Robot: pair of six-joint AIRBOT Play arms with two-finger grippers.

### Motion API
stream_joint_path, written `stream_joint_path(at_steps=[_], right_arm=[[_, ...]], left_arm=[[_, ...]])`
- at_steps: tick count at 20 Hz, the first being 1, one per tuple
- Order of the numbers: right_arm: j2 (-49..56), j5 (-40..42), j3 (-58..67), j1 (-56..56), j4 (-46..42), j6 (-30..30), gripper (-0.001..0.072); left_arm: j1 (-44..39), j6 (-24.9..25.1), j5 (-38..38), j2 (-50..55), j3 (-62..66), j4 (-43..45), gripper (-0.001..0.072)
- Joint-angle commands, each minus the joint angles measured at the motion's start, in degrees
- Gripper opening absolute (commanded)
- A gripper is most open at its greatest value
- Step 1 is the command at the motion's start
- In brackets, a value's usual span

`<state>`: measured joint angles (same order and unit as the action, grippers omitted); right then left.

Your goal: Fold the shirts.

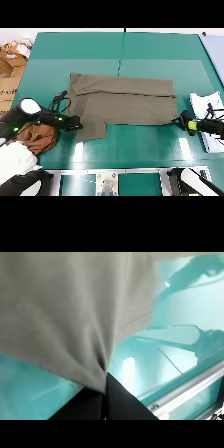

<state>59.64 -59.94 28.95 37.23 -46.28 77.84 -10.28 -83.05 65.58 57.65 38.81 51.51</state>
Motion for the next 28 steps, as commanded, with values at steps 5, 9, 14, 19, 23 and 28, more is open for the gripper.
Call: stream_joint_path(at_steps=[5,9,14,19,23,28], right_arm=[[-8.7,-9.0,6.3,1.9,-3.7,5.8,0.0014],[-6.3,-2.3,11.4,-2.0,-1.4,6.0,0.0014],[7.4,2.1,23.6,-6.8,-0.2,7.2,0.0014],[23.2,5.7,35.1,-11.5,1.0,7.0,0.0015],[35.8,11.8,45.0,-16.0,2.8,7.1,0.0104],[42.2,4.5,57.9,-11.4,4.5,1.6,0.0442]], left_arm=[[0.0,-4.6,4.9,-7.3,7.0,5.2,0.0026],[0.0,-2.3,-0.5,0.2,17.8,6.7,0.0027],[0.0,-2.2,-2.9,16.3,33.5,11.8,0.0026],[0.0,-2.2,-4.8,33.5,50.0,12.6,0.0027],[0.0,-0.2,-12.3,43.7,57.8,11.9,0.0160],[2.1,-0.9,-20.9,45.4,59.9,11.2,0.0693]])
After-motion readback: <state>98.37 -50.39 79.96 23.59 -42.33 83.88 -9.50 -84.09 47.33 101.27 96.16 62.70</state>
